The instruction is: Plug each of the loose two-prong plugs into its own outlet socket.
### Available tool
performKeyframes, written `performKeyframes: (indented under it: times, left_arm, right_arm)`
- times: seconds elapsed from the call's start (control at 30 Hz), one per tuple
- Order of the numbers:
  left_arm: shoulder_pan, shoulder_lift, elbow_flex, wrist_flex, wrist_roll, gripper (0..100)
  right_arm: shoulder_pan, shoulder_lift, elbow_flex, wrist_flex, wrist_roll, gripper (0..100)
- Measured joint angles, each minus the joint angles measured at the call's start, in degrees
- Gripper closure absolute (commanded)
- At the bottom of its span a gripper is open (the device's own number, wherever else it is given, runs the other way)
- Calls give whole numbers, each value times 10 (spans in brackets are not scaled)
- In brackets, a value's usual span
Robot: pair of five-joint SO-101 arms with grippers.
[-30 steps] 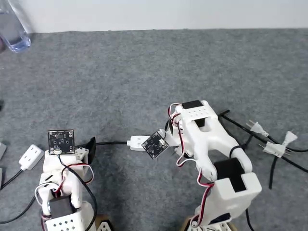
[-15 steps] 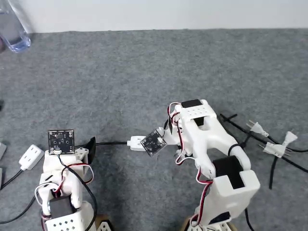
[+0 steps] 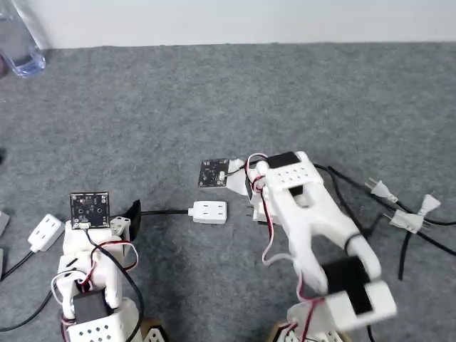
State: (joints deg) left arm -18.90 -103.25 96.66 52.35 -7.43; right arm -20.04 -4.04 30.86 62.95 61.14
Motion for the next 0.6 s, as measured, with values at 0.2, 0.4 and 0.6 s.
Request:
performKeyframes:
  times: [0.2, 0.4, 0.6]
  left_arm:
    - [70, 0, 0, -1, 0, 687]
    - [90, 0, 0, -1, -47, 687]
    - [115, 0, 0, -62, -18, 689]
  right_arm:
    - [-34, -122, 65, 2, -90, 991]
    - [-38, -196, 73, 26, -142, 991]
    - [-39, -218, 73, 60, -161, 991]
